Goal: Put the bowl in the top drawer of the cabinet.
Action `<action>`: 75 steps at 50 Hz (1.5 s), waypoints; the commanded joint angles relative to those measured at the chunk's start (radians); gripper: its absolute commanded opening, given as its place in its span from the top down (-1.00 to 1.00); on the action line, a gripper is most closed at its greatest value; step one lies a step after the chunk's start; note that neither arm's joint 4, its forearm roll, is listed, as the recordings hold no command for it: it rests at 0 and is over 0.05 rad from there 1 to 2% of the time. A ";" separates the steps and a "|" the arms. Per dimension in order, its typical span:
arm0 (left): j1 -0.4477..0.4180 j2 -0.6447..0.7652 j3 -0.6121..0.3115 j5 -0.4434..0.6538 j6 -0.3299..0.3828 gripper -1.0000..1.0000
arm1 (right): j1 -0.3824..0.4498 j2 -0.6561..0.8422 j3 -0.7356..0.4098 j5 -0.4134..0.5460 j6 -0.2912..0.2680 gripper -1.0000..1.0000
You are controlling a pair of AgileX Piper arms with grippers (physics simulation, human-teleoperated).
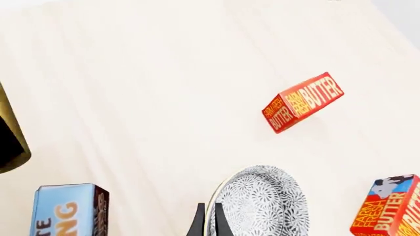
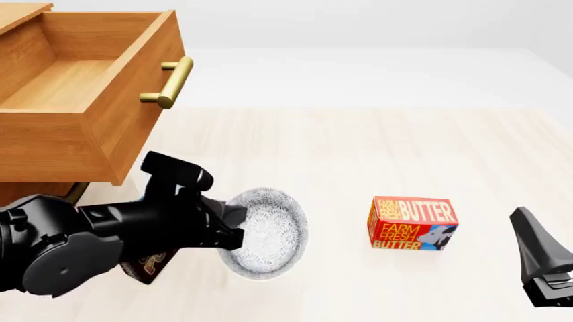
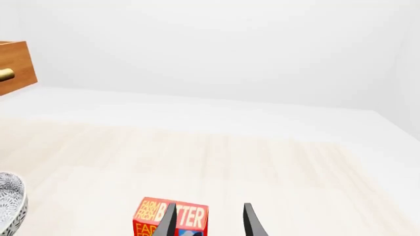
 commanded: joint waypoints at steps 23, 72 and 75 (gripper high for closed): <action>-0.072 -0.204 -0.040 0.133 0.156 1.00 | 0.004 0.000 -0.001 -0.001 -0.001 -1.00; -0.071 -0.500 -0.225 0.324 0.281 1.00 | 0.006 -0.001 0.000 0.001 -0.001 -1.00; -0.045 -0.500 -0.236 0.328 0.284 1.00 | 0.006 -0.001 0.000 0.001 0.000 -1.00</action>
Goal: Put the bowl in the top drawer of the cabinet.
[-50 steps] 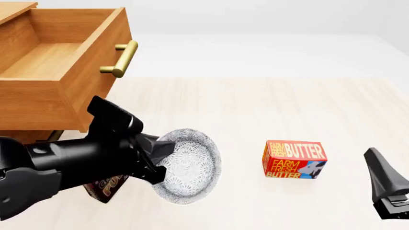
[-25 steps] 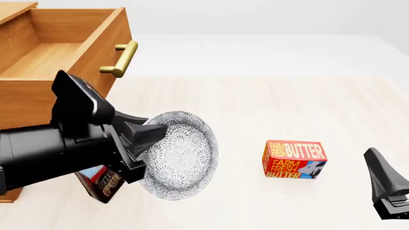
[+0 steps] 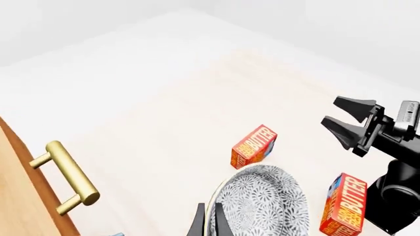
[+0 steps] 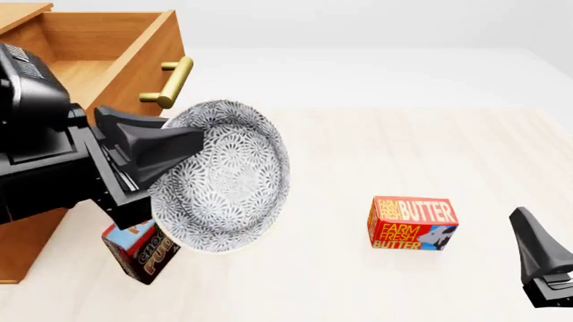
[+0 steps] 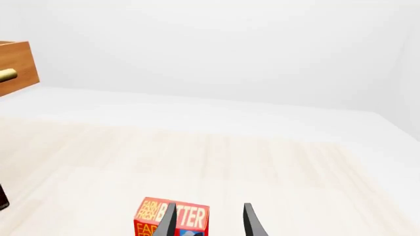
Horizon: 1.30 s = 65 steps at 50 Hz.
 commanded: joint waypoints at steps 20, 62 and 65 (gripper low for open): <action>0.122 -0.066 -0.145 0.069 0.056 1.00 | 0.000 0.002 0.001 -0.002 0.003 -1.00; 0.474 -0.008 -0.347 0.085 0.074 1.00 | 0.003 -0.001 -0.002 0.001 0.003 -1.00; 0.522 0.011 -0.369 0.079 0.071 1.00 | 0.003 -0.001 -0.002 0.002 0.002 -1.00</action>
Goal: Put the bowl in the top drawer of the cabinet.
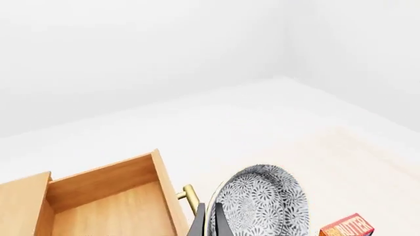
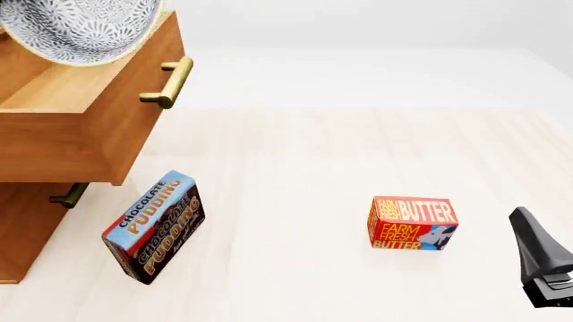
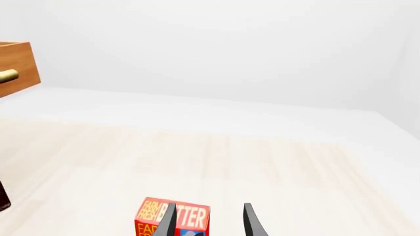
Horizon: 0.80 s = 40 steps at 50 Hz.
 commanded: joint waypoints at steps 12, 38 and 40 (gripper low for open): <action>0.209 0.092 -0.083 -0.025 -0.025 1.00 | 0.000 -0.001 -0.001 0.001 0.001 -1.00; 0.333 0.247 -0.106 -0.101 -0.091 1.00 | -0.001 -0.001 -0.001 0.000 0.001 -1.00; 0.348 0.263 -0.108 -0.108 -0.098 1.00 | -0.001 0.000 0.000 0.000 0.000 -1.00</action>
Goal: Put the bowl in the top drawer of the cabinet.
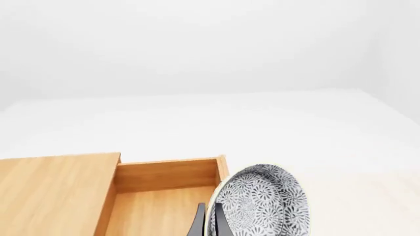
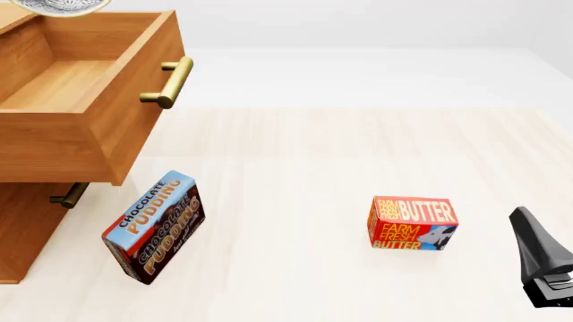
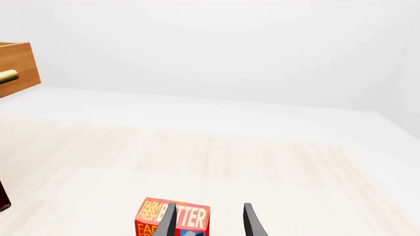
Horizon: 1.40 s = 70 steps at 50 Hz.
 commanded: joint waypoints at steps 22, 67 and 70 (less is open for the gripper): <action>0.140 0.184 -0.004 -0.091 -0.056 1.00 | -0.001 0.003 0.001 -0.004 0.001 -1.00; 0.231 0.309 0.081 -0.197 -0.092 1.00 | -0.002 0.003 0.001 -0.002 -0.002 -1.00; 0.232 0.315 0.085 -0.201 -0.097 1.00 | -0.001 0.003 0.001 -0.002 -0.003 -1.00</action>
